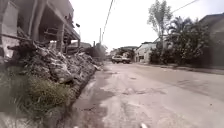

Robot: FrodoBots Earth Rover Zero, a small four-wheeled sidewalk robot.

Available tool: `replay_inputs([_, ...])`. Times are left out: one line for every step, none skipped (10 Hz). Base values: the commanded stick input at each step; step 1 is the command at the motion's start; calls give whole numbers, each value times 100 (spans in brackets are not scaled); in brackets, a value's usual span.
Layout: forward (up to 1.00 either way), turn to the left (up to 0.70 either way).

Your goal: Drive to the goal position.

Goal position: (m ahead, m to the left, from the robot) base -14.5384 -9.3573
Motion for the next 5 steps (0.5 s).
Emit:
replay_inputs([4, 0])
replay_inputs([4, 0])
replay_inputs([5, 0])
replay_inputs([4, 0])
replay_inputs([5, 0])
